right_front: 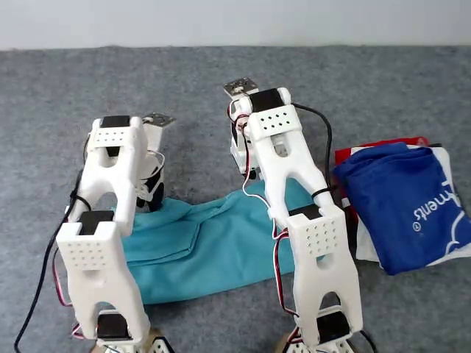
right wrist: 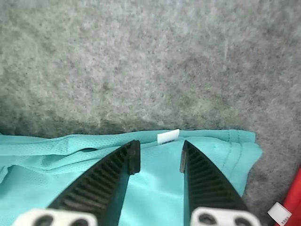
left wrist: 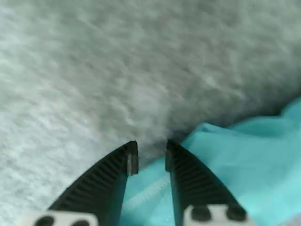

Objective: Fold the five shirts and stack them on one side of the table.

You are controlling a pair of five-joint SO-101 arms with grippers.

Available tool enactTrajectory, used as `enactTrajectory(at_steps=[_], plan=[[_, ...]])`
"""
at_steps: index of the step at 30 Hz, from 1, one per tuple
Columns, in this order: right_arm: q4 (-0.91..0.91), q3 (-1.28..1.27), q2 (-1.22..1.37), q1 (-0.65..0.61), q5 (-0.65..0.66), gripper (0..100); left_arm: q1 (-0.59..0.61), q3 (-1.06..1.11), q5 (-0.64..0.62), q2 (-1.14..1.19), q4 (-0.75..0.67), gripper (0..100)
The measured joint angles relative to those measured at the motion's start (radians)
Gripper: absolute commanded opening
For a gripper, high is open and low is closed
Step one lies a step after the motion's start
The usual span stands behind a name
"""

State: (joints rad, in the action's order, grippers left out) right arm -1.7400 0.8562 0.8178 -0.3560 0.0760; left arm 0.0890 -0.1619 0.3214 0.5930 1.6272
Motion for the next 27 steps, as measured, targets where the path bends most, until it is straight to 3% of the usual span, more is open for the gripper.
enactTrajectory(at_steps=[10, 21, 27], plan=[[0.0, 0.0, 0.0, -0.002, 0.0, 14.3, -0.095, 0.207, 0.008, -0.175, 0.049, 10], [0.0, 0.0, 0.0, -0.002, 0.0, 14.3, -0.058, 0.559, 0.021, -0.594, 0.051, 10], [0.0, 0.0, 0.0, 0.0, 0.0, 14.3, -0.008, 0.617, 0.037, -0.76, -0.014, 10]])
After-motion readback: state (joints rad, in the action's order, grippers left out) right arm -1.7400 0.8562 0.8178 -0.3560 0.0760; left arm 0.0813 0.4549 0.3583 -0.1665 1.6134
